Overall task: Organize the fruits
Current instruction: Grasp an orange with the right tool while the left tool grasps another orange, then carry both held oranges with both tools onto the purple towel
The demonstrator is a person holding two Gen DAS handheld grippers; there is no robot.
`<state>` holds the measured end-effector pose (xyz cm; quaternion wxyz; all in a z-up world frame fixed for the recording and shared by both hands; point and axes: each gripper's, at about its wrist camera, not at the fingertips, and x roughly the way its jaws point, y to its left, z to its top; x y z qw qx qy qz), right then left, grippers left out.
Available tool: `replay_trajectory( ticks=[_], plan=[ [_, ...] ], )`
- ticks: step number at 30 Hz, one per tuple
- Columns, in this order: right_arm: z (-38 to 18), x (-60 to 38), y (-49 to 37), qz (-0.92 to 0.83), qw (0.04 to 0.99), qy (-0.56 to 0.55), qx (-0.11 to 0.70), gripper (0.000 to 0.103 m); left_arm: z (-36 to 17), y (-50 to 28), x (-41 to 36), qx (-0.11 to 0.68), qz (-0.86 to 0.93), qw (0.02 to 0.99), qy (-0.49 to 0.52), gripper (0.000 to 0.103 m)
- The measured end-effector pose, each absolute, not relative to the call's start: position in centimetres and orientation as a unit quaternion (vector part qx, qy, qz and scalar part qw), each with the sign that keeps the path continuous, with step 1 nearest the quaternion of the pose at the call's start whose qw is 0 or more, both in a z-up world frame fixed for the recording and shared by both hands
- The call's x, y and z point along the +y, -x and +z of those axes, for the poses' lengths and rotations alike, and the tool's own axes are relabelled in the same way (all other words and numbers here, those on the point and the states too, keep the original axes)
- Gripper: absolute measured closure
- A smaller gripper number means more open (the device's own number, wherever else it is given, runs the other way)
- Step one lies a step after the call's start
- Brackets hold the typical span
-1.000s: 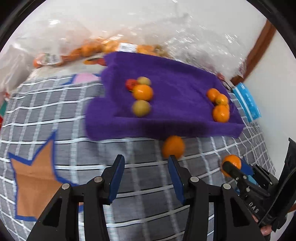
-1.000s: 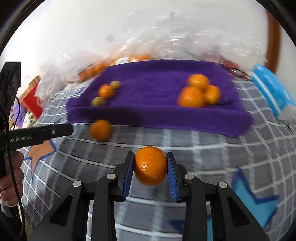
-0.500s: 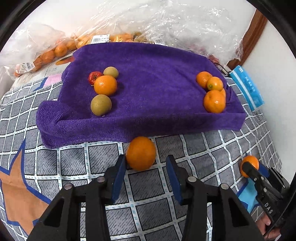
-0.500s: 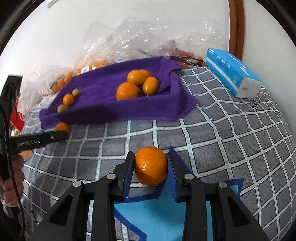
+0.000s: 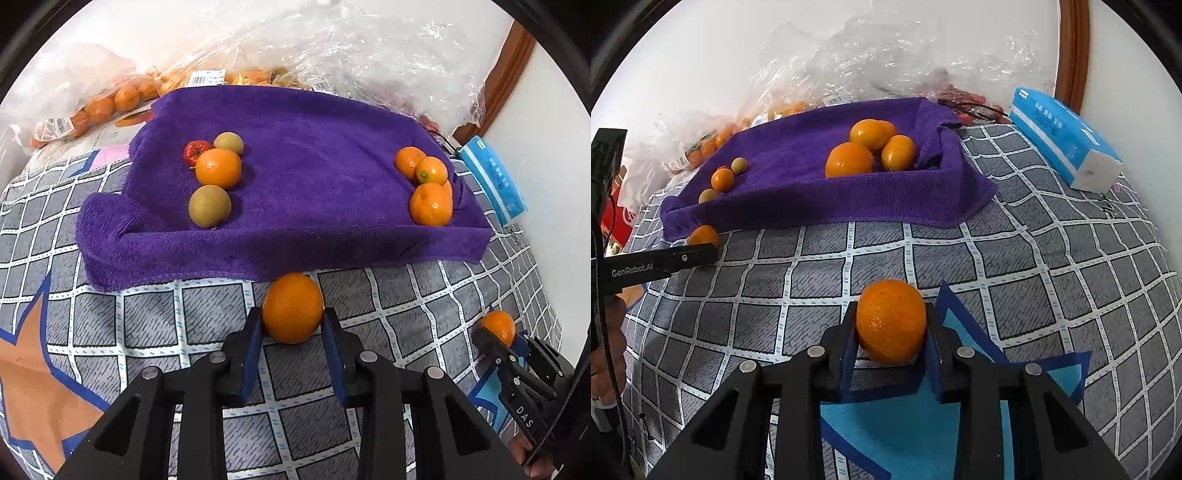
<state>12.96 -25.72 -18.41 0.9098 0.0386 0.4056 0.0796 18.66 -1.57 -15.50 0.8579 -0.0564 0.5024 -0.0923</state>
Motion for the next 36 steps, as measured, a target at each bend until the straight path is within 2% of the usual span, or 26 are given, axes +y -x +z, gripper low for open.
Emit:
replay_trajectory(
  ticks=[20, 36],
  plan=[
    [-14.6, -24.4, -11.0, 0.072, 0.922, -0.040, 0.378, 0.071, -12.6, -15.6, 1.1, 0.480, -0.089, 0.869, 0.080, 0.072],
    [-9.7, -23.9, -10.9, 0.065, 0.937, -0.046, 0.339, 0.071, -7.9, -14.5, 2.7, 0.439, -0.077, 0.892, 0.077, 0.072]
  ],
)
